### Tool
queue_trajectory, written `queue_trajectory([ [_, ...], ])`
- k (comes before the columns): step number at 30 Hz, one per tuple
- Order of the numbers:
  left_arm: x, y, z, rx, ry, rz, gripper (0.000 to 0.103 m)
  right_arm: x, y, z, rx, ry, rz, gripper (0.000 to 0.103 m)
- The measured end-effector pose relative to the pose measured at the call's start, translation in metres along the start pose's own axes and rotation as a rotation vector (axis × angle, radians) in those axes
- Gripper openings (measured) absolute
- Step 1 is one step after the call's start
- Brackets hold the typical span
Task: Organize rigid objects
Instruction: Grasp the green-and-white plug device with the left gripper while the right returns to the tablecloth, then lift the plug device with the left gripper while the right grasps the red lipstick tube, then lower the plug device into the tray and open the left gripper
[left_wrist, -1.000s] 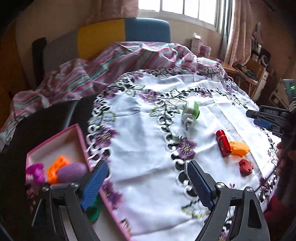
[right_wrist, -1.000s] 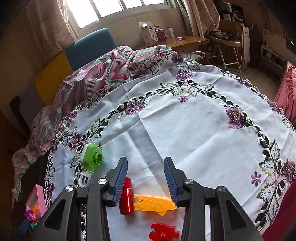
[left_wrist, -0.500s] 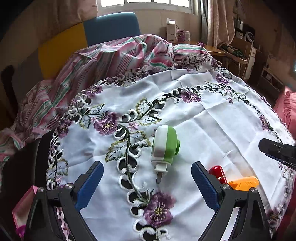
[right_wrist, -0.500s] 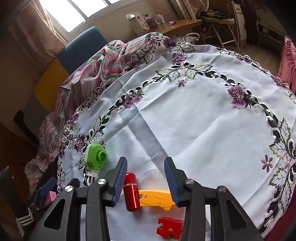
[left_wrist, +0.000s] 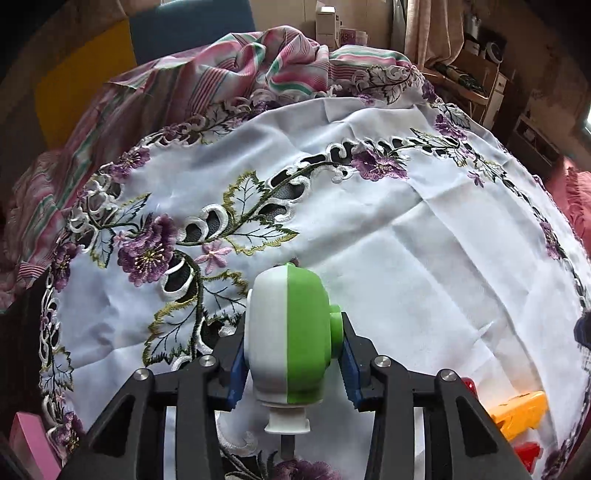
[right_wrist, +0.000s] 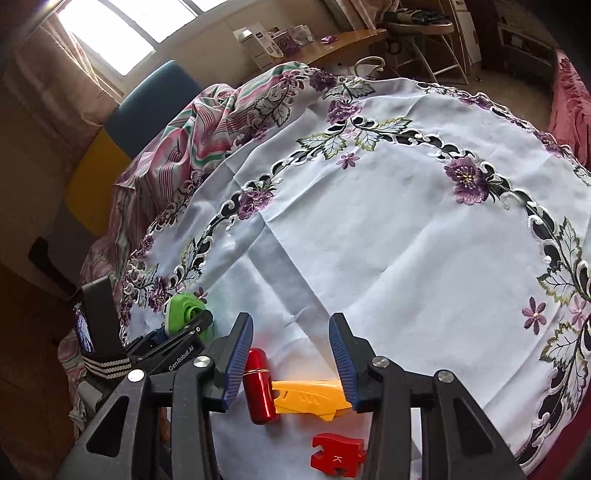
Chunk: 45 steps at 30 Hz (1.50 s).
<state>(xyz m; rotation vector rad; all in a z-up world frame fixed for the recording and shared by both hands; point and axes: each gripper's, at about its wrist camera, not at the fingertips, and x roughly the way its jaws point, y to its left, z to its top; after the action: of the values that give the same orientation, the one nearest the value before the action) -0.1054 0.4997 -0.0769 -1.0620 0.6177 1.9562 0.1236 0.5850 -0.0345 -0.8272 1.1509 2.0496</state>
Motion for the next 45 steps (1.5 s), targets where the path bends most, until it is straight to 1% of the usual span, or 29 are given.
queue_trajectory([
  [3, -0.016, 0.004, -0.014, -0.037, 0.006, -0.040, 0.042, 0.000, -0.003, 0.001, 0.010, -0.003, -0.005, 0.043],
  [6, -0.042, 0.006, -0.030, -0.058, -0.029, -0.056, 0.042, 0.000, -0.002, 0.002, 0.000, -0.013, -0.012, 0.043],
  [9, -0.071, 0.008, -0.047, -0.081, -0.060, -0.079, 0.042, 0.002, 0.000, 0.001, -0.014, -0.002, -0.004, 0.043],
  [13, -0.111, 0.011, -0.079, -0.101, -0.108, -0.085, 0.042, 0.012, 0.006, -0.003, -0.044, 0.049, 0.011, 0.043],
  [17, -0.141, 0.023, -0.113, -0.151, -0.120, -0.106, 0.042, 0.020, 0.020, -0.010, -0.113, 0.093, 0.044, 0.043],
  [20, -0.159, 0.034, -0.139, -0.194, -0.125, -0.107, 0.042, 0.025, 0.032, -0.017, -0.180, 0.113, 0.038, 0.043],
  [24, -0.181, 0.047, -0.172, -0.233, -0.134, -0.096, 0.042, 0.029, 0.046, -0.025, -0.266, 0.116, 0.016, 0.043],
  [28, -0.200, 0.058, -0.197, -0.255, -0.155, -0.082, 0.042, 0.040, 0.059, -0.033, -0.343, 0.148, 0.002, 0.043],
  [32, -0.216, 0.073, -0.218, -0.299, -0.164, -0.073, 0.042, 0.055, 0.073, -0.040, -0.432, 0.159, -0.066, 0.043],
  [36, -0.230, 0.093, -0.238, -0.358, -0.174, -0.061, 0.042, 0.077, 0.081, -0.048, -0.513, 0.197, -0.124, 0.043],
  [37, -0.233, 0.097, -0.242, -0.370, -0.180, -0.055, 0.042, 0.082, 0.080, -0.051, -0.530, 0.215, -0.141, 0.038],
  [38, -0.237, 0.102, -0.247, -0.384, -0.186, -0.045, 0.042, 0.087, 0.082, -0.056, -0.561, 0.237, -0.152, 0.030],
  [39, -0.241, 0.107, -0.253, -0.401, -0.191, -0.036, 0.042, 0.088, 0.085, -0.063, -0.609, 0.244, -0.169, 0.026],
  [40, -0.245, 0.113, -0.258, -0.420, -0.194, -0.028, 0.042, 0.086, 0.088, -0.070, -0.654, 0.228, -0.189, 0.026],
  [41, -0.248, 0.119, -0.264, -0.439, -0.196, -0.017, 0.042, 0.083, 0.092, -0.076, -0.693, 0.220, -0.186, 0.026],
  [43, -0.254, 0.132, -0.277, -0.472, -0.199, 0.015, 0.042, 0.079, 0.099, -0.086, -0.738, 0.232, -0.138, 0.026],
  [45, -0.260, 0.147, -0.291, -0.509, -0.196, 0.058, 0.042, 0.078, 0.104, -0.094, -0.774, 0.245, -0.113, 0.026],
])
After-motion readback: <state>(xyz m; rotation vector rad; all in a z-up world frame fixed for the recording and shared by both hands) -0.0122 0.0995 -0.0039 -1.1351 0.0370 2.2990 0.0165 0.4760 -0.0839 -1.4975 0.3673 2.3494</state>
